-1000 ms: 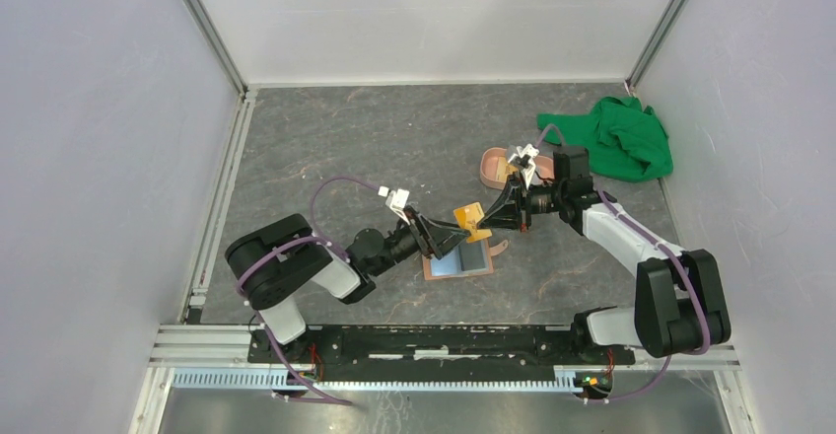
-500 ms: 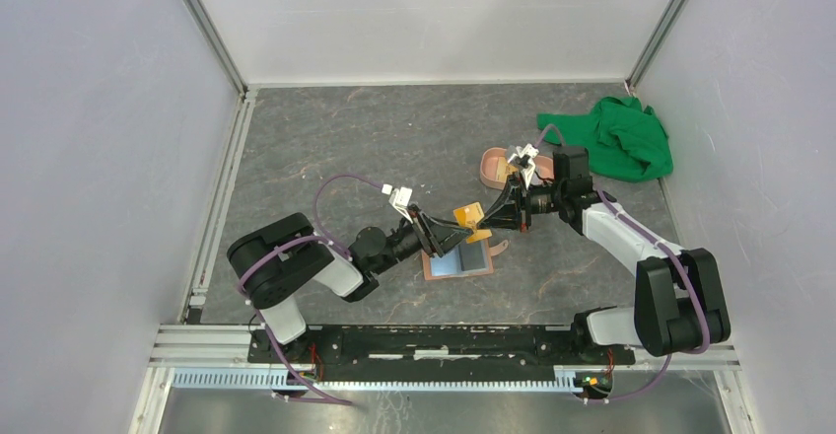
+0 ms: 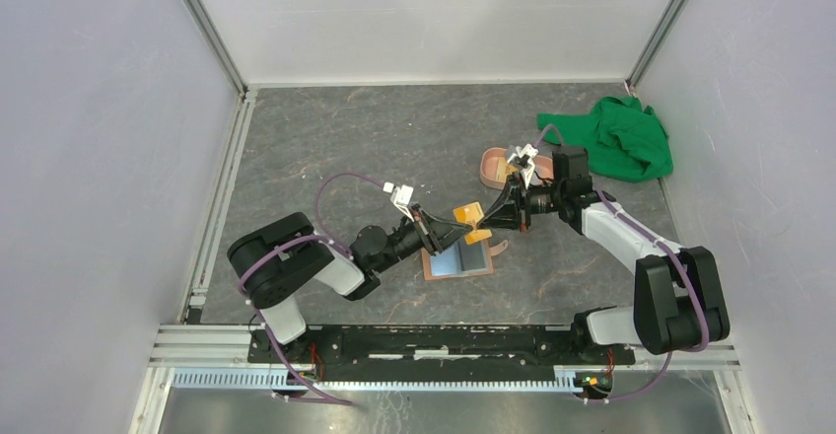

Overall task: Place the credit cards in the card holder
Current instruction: Insert the credit card into the card holder.

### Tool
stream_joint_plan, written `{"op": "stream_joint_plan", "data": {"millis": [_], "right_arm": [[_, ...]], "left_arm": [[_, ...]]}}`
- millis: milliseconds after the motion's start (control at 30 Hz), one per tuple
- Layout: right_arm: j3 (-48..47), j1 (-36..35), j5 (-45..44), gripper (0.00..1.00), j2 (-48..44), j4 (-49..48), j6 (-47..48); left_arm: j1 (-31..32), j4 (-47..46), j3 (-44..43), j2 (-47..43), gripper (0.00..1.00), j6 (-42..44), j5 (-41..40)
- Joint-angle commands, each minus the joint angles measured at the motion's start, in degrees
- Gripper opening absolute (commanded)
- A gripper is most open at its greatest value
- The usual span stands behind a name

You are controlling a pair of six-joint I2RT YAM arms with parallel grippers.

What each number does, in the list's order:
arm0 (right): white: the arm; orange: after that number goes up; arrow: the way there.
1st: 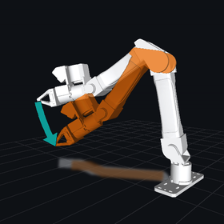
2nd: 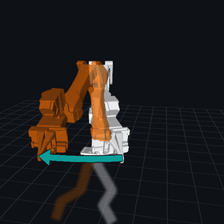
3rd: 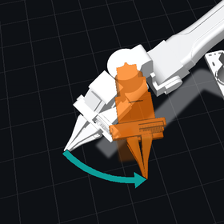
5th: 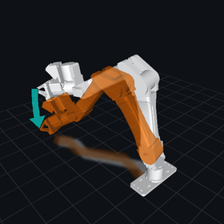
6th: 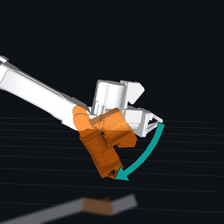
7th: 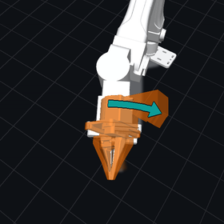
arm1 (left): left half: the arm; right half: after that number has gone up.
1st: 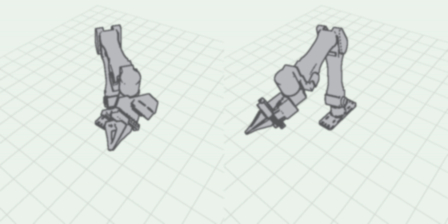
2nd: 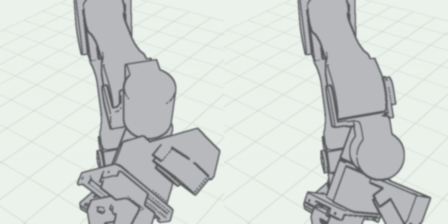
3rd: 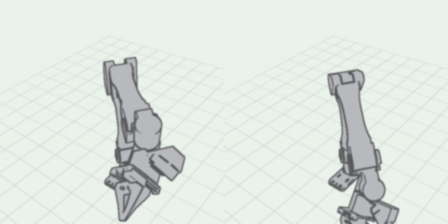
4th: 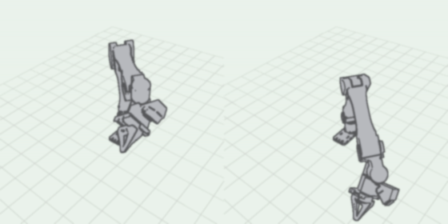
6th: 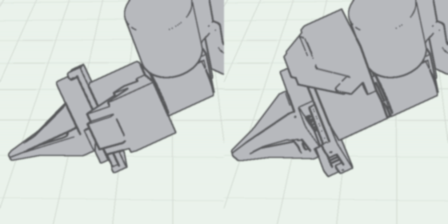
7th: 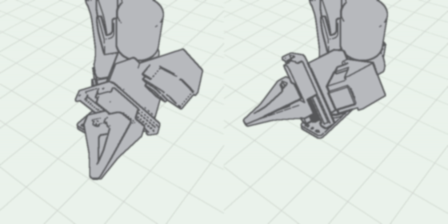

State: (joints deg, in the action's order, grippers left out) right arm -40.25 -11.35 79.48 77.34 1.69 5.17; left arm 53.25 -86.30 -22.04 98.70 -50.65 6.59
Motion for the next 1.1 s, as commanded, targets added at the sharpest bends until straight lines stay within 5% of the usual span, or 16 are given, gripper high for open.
{"op": "stream_joint_plan", "data": {"millis": [0, 100, 233, 333, 567, 767, 900, 1067], "right_arm": [[-1.24, -0.23, 0.55, 0.0, 0.2, -1.85, -0.25], [-1.3, -0.2, -0.09, 0.06, 0.06, -1.81, 0.74], [-5.06, -0.03, -4.53, 0.49, -0.71, 12.42, 15.07], [-9.05, 0.34, -11.03, 0.64, -1.66, 24.16, 26.92], [-7.67, 3.16, -15.73, 0.65, -5.32, 26.19, 31.86], [0.12, 3.16, -20.93, 0.6, -9.29, 17.17, 26.91], [0.89, 2.14, -21.51, 0.53, -6.17, 16.0, 26.03], [-0.32, -1.33, -23.94, 0.54, -2.52, 17.37, 26.75]], "left_arm": [[0.18, -13.25, -1.73, 0.62, 0.04, -0.89, 1.25], [-0.12, -13.26, -0.72, 0.27, 0.02, -1.74, 0.89], [-1.57, -13.16, 3.22, -2.27, 0.02, -3.54, 0.85], [-3.22, -10.92, 6.59, -4.24, 0.02, -6.97, 2.54], [-4.07, 16.28, 7.02, -14.45, 0.02, -8.68, 12.66], [-4.16, 49.65, 1.75, -26.3, 0.02, 2.43, 15.08], [-4.66, 52.62, 0.09, -26.18, 0.02, 5.53, 15.64], [-6.18, 45.69, -1.4, -17.61, 0.07, 2.9, 19.61]]}}
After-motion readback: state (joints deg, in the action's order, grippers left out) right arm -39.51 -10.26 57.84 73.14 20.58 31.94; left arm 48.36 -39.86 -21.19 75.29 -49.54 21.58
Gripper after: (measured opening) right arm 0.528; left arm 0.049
